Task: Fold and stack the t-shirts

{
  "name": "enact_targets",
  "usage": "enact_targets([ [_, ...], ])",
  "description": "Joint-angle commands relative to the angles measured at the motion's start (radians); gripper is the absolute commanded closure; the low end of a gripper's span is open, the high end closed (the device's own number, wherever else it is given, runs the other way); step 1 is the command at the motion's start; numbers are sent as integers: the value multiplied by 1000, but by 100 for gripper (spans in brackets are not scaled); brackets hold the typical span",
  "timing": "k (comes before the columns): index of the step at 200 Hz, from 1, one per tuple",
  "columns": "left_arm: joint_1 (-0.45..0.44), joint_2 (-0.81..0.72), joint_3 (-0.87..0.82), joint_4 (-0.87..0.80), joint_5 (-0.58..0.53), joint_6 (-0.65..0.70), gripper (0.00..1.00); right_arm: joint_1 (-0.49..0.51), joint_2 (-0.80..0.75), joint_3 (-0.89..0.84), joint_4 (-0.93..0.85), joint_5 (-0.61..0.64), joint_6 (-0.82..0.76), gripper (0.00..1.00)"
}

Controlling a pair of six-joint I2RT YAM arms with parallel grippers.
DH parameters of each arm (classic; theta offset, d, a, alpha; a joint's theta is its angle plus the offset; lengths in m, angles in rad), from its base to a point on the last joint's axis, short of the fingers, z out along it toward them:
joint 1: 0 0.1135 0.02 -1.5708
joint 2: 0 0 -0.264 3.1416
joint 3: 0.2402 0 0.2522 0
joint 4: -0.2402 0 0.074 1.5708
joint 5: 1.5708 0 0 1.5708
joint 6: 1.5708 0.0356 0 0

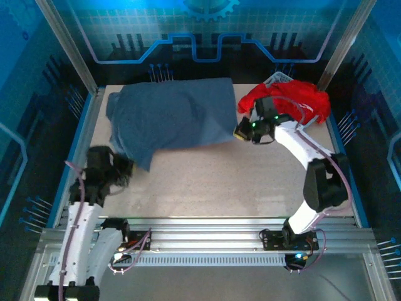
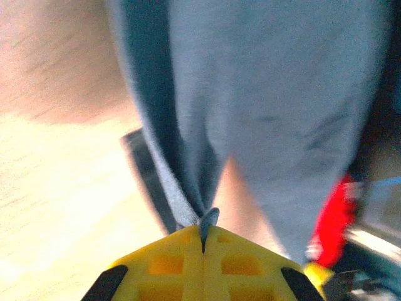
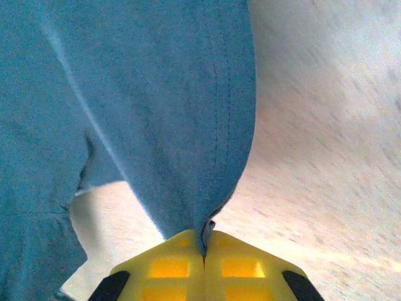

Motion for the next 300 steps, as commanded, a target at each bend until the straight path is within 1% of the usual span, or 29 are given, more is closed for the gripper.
enact_targets([
  [1,-76,-41,-125,-30,13,-141,100,14,71,11,-33,69,-13,100],
  [11,-111,-22,-149,1,11,-169,100,17,102,35,-89,107,-18,100],
  [20,-132,-4,-138,22,-2,-174,100,16,112,57,-145,150,-12,100],
  [32,-140,23,-81,20,-30,-155,100,18,73,59,-150,166,-7,100],
  [47,-139,63,66,-43,-123,-67,100,37,-7,71,-142,181,-14,100],
  [59,-144,96,235,-126,-244,18,100,64,-64,108,-165,201,-43,100],
  [69,-151,107,369,-160,-341,78,100,89,-112,142,-198,231,-68,100],
  [80,-161,103,490,-149,-433,126,100,110,-186,151,-194,254,-92,100],
  [94,-163,99,613,-86,-496,197,100,136,-300,132,-143,280,-119,100],
  [106,-163,117,695,-44,-508,254,100,155,-378,117,-108,290,-140,100],
  [122,-163,149,761,-34,-503,272,100,154,-408,137,-134,267,-139,100],
  [137,-163,161,751,-9,-475,252,100,154,-417,156,-170,264,-124,100],
  [158,-164,172,692,25,-453,201,100,139,-446,141,-136,263,-82,100],
  [172,-163,213,690,55,-462,215,100,108,-423,160,-106,234,-61,100],
  [186,-149,304,757,74,-463,273,100,81,-356,219,-80,205,-66,100],
  [193,-118,370,802,92,-422,296,100,64,-299,266,-64,170,-68,100],
  [203,-46,476,875,124,-304,290,100,37,-202,355,-52,108,-66,100],
  [213,19,600,959,154,-195,253,100,18,-103,457,-37,60,-70,100],
  [224,80,749,1085,178,-90,212,100,-5,33,629,-43,19,-72,100],
  [232,107,853,1197,201,-29,195,100,-23,125,767,-52,-7,-68,100],
  [247,134,1032,1495,170,34,192,100,-53,297,1074,-120,-36,-48,100],
  [268,148,1243,2028,83,62,198,100,-96,515,1585,-203,-53,-11,100],
  [275,156,1286,2179,82,68,185,100,-113,562,1709,-202,-56,21,100],
  [283,169,1298,2271,108,74,160,100,-138,586,1788,-176,-66,69,100],
  [293,189,1244,2265,182,86,136,100,-171,570,1787,-139,-83,126,100],
  [300,198,1173,2196,261,94,141,100,-187,539,1757,-117,-92,142,100],
])
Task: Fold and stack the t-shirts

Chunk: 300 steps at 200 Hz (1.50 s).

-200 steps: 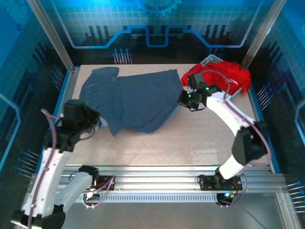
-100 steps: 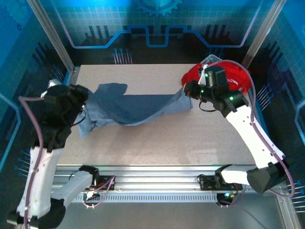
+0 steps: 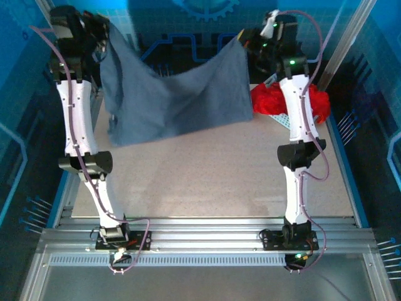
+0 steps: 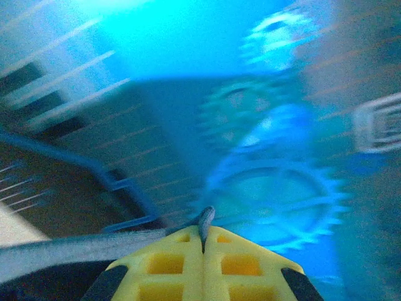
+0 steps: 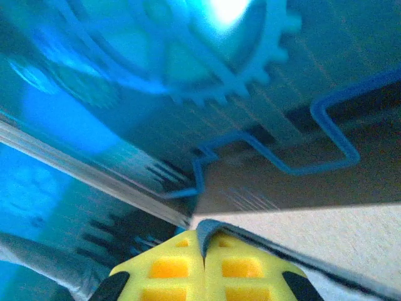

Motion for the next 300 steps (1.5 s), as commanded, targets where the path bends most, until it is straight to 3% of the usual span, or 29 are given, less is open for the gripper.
enact_targets([
  [1,40,-205,62,188,87,-39,100,-73,-70,78,51,-67,119,100],
  [23,41,-486,-284,395,84,-9,100,-99,-203,-131,120,-83,94,100],
  [44,39,-687,-531,327,88,21,100,-112,-362,-431,216,-116,103,100],
  [77,30,-1065,-1231,283,88,-60,100,-70,-551,-913,236,-136,28,100],
  [100,-56,-1307,-1651,169,47,-111,100,-13,-654,-1279,261,-89,-13,100],
  [121,-130,-1481,-1968,53,20,-200,100,32,-653,-1497,268,-43,-30,100],
  [135,-173,-1568,-2133,-52,-21,-267,100,55,-600,-1553,215,3,-47,100],
  [154,-180,-1611,-2323,-93,23,-316,100,69,-501,-1578,149,59,-59,100],
  [190,-207,-1559,-2433,-35,77,-340,100,74,-415,-1566,-9,233,-83,100],
  [252,-235,-1378,-2413,111,104,-336,100,30,-588,-1698,-139,512,-35,100],
  [300,-253,-1219,-2354,172,91,-293,100,-4,-613,-1852,-63,402,-45,100],
])
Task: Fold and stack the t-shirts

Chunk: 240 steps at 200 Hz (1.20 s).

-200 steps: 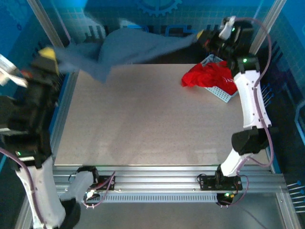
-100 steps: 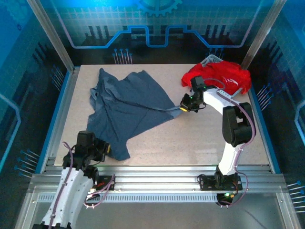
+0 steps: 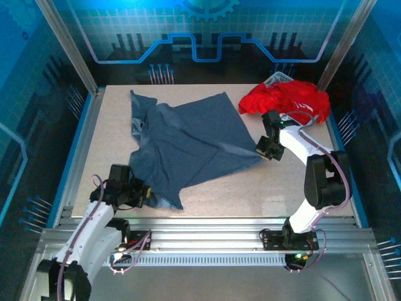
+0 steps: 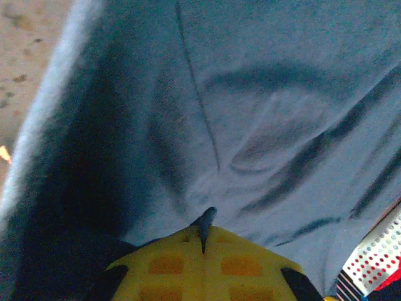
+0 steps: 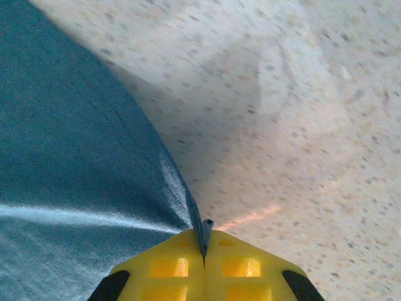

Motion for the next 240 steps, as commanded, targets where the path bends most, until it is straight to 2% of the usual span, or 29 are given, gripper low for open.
enact_targets([
  [1,-17,50,54,50,14,20,100,-13,19,-63,19,-42,8,100],
  [21,-21,74,68,47,4,24,100,4,63,-44,21,-71,14,100],
  [61,-46,76,76,70,4,15,100,17,47,-16,-8,9,28,100],
  [99,-76,93,80,83,-3,25,100,11,36,1,-8,30,26,100],
  [155,-120,195,76,136,-27,40,100,-2,34,-3,-18,63,33,100],
  [186,-121,308,124,185,-6,95,100,-29,24,-40,-22,46,62,100],
  [188,-121,316,132,183,-3,100,98,-29,24,-42,-23,42,65,98],
  [201,-121,356,193,136,-5,154,65,-38,14,-51,-30,32,72,78],
  [208,-121,369,239,94,-17,181,52,-38,2,-49,-36,32,72,69],
  [226,-115,393,364,45,-37,260,36,-20,-64,-39,-38,32,61,57],
  [240,-87,440,476,-2,-49,333,32,2,-113,-16,-43,34,46,55],
])
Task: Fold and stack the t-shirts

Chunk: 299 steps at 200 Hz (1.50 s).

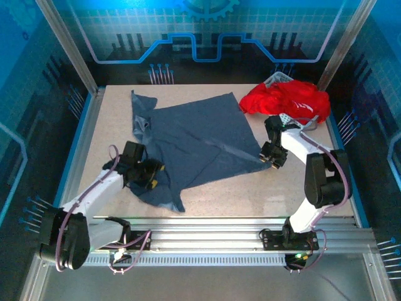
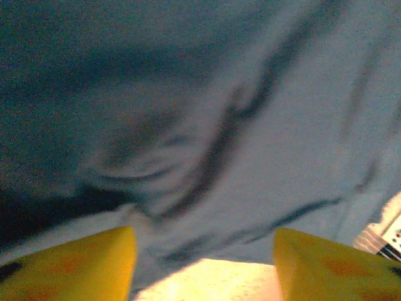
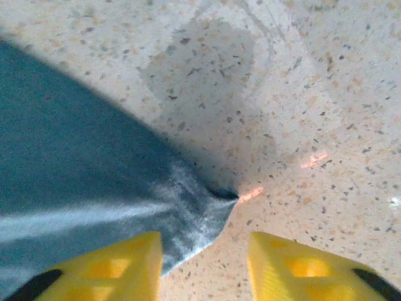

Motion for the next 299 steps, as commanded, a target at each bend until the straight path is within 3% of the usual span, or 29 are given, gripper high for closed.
enact_targets([
  [1,31,50,180,-86,-26,166,32,29,-111,27,-31,3,-5,55],
  [25,130,203,360,-209,-55,283,35,86,-142,73,-3,-19,-41,54],
  [48,226,377,492,-294,-94,399,44,135,-92,119,77,-100,-109,58],
  [81,272,581,625,-388,-175,541,49,150,16,192,170,-260,-175,61],
  [130,280,607,561,-344,-337,711,47,165,146,303,132,-291,-223,63],
  [150,284,640,550,-337,-354,742,46,171,166,310,138,-294,-219,63],
  [213,286,721,524,-241,-325,703,49,195,185,336,132,-304,-213,65],
  [226,287,740,529,-238,-325,682,61,197,183,338,129,-302,-213,66],
  [248,291,738,525,-267,-380,616,100,198,179,340,124,-296,-210,68],
  [299,417,516,298,-249,-391,366,100,199,201,356,117,-303,-213,69],
])
